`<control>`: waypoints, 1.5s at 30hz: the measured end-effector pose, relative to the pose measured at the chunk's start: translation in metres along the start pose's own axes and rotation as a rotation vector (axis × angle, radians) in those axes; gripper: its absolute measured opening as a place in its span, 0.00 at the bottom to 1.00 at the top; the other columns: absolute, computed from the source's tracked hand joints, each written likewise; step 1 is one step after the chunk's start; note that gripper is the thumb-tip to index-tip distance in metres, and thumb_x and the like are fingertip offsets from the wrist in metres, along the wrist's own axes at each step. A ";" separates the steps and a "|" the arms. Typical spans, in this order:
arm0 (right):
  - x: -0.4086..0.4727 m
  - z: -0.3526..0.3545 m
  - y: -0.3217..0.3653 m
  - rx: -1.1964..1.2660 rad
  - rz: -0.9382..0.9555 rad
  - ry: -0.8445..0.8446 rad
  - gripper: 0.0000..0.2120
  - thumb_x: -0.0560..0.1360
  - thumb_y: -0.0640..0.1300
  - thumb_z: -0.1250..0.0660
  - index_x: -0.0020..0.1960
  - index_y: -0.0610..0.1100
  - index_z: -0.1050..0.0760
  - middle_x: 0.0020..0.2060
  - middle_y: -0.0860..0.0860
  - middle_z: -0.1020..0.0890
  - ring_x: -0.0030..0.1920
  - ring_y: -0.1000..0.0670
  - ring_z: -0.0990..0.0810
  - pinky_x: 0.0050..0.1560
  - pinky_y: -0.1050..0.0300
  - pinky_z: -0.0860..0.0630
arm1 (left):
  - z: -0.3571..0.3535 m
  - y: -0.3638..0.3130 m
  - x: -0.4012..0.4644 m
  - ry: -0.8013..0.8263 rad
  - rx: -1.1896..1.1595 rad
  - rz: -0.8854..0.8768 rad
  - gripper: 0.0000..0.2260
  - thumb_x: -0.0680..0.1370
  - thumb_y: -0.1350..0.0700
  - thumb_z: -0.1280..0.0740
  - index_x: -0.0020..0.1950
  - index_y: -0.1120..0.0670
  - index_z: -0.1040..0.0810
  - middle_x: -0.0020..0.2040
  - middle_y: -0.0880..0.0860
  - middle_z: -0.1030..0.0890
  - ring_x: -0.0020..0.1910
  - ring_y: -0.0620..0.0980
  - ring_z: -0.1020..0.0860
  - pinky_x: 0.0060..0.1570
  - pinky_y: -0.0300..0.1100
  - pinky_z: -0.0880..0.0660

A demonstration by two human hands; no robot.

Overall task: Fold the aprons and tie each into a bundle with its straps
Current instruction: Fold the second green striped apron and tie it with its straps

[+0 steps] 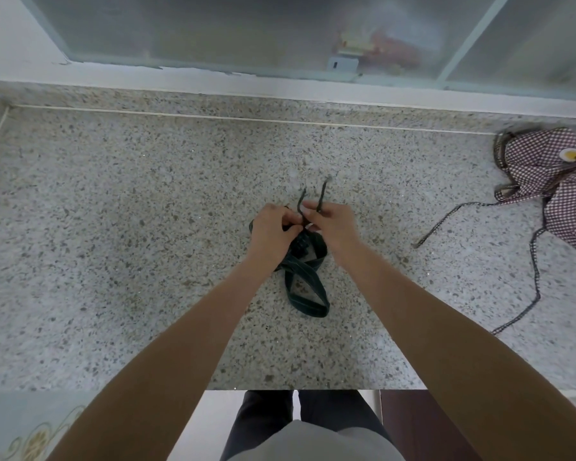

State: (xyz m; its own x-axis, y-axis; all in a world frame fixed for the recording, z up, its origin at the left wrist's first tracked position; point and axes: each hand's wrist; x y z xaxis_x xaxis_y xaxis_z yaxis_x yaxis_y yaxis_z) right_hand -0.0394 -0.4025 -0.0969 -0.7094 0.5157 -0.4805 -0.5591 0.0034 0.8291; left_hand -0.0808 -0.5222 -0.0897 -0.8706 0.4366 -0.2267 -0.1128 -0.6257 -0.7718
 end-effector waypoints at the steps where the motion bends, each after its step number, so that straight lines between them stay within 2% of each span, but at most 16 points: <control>1: -0.001 0.001 0.000 0.073 -0.030 0.005 0.10 0.75 0.39 0.31 0.54 0.35 0.21 0.39 0.43 0.17 0.35 0.50 0.20 0.43 0.56 0.22 | 0.000 0.002 0.000 0.008 0.020 -0.005 0.05 0.75 0.62 0.31 0.49 0.60 0.20 0.49 0.51 0.27 0.45 0.44 0.28 0.46 0.28 0.35; 4: -0.005 0.004 0.000 0.309 -0.132 0.065 0.09 0.75 0.34 0.34 0.54 0.31 0.24 0.36 0.44 0.19 0.29 0.56 0.21 0.34 0.66 0.24 | 0.001 0.004 0.003 0.037 0.061 -0.010 0.05 0.76 0.62 0.33 0.50 0.62 0.22 0.53 0.56 0.27 0.47 0.47 0.28 0.46 0.29 0.35; 7: -0.007 0.009 0.002 0.562 -0.232 0.189 0.04 0.76 0.31 0.37 0.46 0.32 0.24 0.39 0.43 0.19 0.33 0.55 0.17 0.36 0.68 0.22 | 0.004 0.005 0.010 0.094 0.084 0.008 0.06 0.77 0.60 0.34 0.50 0.62 0.21 0.54 0.57 0.27 0.51 0.53 0.26 0.49 0.36 0.33; 9: -0.006 0.015 0.004 0.519 -0.180 0.289 0.05 0.76 0.30 0.37 0.45 0.34 0.23 0.37 0.45 0.17 0.35 0.55 0.17 0.39 0.68 0.21 | 0.007 0.007 0.015 0.125 0.083 0.019 0.06 0.77 0.60 0.34 0.51 0.61 0.20 0.53 0.57 0.25 0.52 0.54 0.24 0.47 0.37 0.31; 14: 0.001 0.020 0.015 -0.318 0.202 0.347 0.04 0.71 0.33 0.29 0.46 0.35 0.18 0.39 0.41 0.16 0.37 0.51 0.18 0.50 0.57 0.20 | 0.008 0.016 0.024 0.194 0.041 0.029 0.06 0.77 0.57 0.34 0.48 0.59 0.19 0.51 0.56 0.22 0.50 0.51 0.24 0.47 0.39 0.32; 17: 0.003 0.013 0.023 -0.669 0.367 0.311 0.06 0.72 0.35 0.30 0.48 0.40 0.24 0.41 0.41 0.17 0.39 0.46 0.18 0.47 0.48 0.20 | 0.011 0.013 0.027 0.256 0.010 0.007 0.09 0.78 0.59 0.36 0.45 0.61 0.18 0.44 0.57 0.20 0.43 0.51 0.24 0.44 0.41 0.32; 20: 0.009 0.010 0.022 -0.965 0.534 0.265 0.09 0.76 0.42 0.35 0.56 0.41 0.28 0.47 0.42 0.22 0.45 0.43 0.22 0.46 0.47 0.23 | 0.015 0.010 0.027 0.290 -0.018 0.009 0.10 0.79 0.60 0.36 0.45 0.63 0.18 0.43 0.60 0.20 0.42 0.53 0.25 0.37 0.36 0.33; 22: 0.011 0.008 0.015 -1.068 0.685 0.215 0.09 0.78 0.41 0.39 0.56 0.40 0.27 0.49 0.42 0.26 0.43 0.41 0.23 0.41 0.47 0.25 | 0.018 0.007 0.026 0.295 -0.097 0.048 0.11 0.79 0.60 0.37 0.44 0.64 0.19 0.43 0.62 0.20 0.41 0.52 0.25 0.37 0.32 0.32; 25: 0.006 -0.001 0.008 -1.041 0.718 0.146 0.07 0.80 0.40 0.42 0.55 0.38 0.31 0.49 0.43 0.29 0.37 0.42 0.26 0.33 0.50 0.32 | 0.020 0.008 0.021 0.270 -0.266 0.191 0.12 0.81 0.57 0.42 0.42 0.59 0.24 0.38 0.58 0.25 0.39 0.51 0.28 0.43 0.42 0.31; 29: 0.001 -0.011 0.008 -0.833 0.664 0.077 0.06 0.80 0.40 0.43 0.52 0.37 0.31 0.48 0.43 0.28 0.41 0.43 0.27 0.40 0.47 0.28 | 0.023 0.014 0.015 0.242 -0.310 0.144 0.10 0.82 0.59 0.43 0.58 0.57 0.25 0.44 0.53 0.20 0.41 0.48 0.22 0.44 0.40 0.25; 32: 0.000 -0.010 0.007 -0.701 0.674 0.076 0.03 0.79 0.38 0.41 0.48 0.38 0.31 0.45 0.44 0.28 0.41 0.45 0.28 0.41 0.48 0.29 | 0.026 0.013 0.016 0.281 -0.317 0.120 0.08 0.80 0.63 0.39 0.53 0.61 0.22 0.35 0.49 0.23 0.30 0.36 0.25 0.32 0.27 0.31; 35: -0.001 -0.007 0.007 -0.528 0.592 0.066 0.05 0.76 0.37 0.36 0.43 0.41 0.31 0.39 0.47 0.26 0.38 0.49 0.28 0.39 0.54 0.30 | 0.026 0.014 0.015 0.240 -0.373 0.151 0.04 0.78 0.62 0.37 0.45 0.57 0.24 0.36 0.49 0.23 0.35 0.42 0.25 0.33 0.31 0.29; 39: 0.001 0.006 0.004 -0.228 0.313 0.082 0.03 0.73 0.36 0.30 0.45 0.41 0.23 0.35 0.41 0.21 0.35 0.45 0.19 0.42 0.56 0.19 | 0.026 0.018 0.015 0.169 -0.411 0.265 0.09 0.80 0.58 0.39 0.40 0.53 0.30 0.39 0.51 0.26 0.39 0.47 0.29 0.37 0.38 0.30; 41: 0.001 0.012 0.003 -0.281 0.287 0.122 0.07 0.73 0.35 0.31 0.51 0.40 0.20 0.35 0.42 0.20 0.34 0.47 0.18 0.44 0.55 0.18 | 0.025 0.018 0.013 0.171 -0.483 0.336 0.09 0.81 0.57 0.42 0.40 0.53 0.32 0.41 0.52 0.26 0.41 0.47 0.29 0.40 0.40 0.28; 43: 0.000 0.016 0.005 -0.428 0.316 0.140 0.06 0.75 0.33 0.34 0.50 0.36 0.20 0.36 0.48 0.21 0.34 0.53 0.19 0.45 0.56 0.18 | 0.025 0.018 0.012 0.124 -0.513 0.385 0.10 0.82 0.57 0.43 0.40 0.53 0.33 0.46 0.54 0.25 0.45 0.49 0.27 0.43 0.41 0.26; 45: 0.000 0.019 0.004 -0.545 0.322 0.138 0.06 0.76 0.31 0.36 0.48 0.35 0.21 0.42 0.46 0.23 0.35 0.52 0.19 0.45 0.56 0.19 | 0.024 0.020 0.010 0.068 -0.551 0.433 0.11 0.82 0.58 0.44 0.40 0.53 0.34 0.51 0.58 0.24 0.48 0.51 0.26 0.44 0.43 0.24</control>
State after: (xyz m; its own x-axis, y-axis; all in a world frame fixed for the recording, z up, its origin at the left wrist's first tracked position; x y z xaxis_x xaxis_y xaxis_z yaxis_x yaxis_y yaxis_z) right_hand -0.0331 -0.3864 -0.0881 -0.9065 0.3028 -0.2944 -0.4208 -0.5876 0.6911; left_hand -0.1032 -0.5456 -0.0928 -0.7485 0.2729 -0.6043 0.5118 -0.3417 -0.7883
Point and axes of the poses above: each hand's wrist, its own x-axis towards the middle knuckle, its own z-axis out of the back of the hand, y = z × x
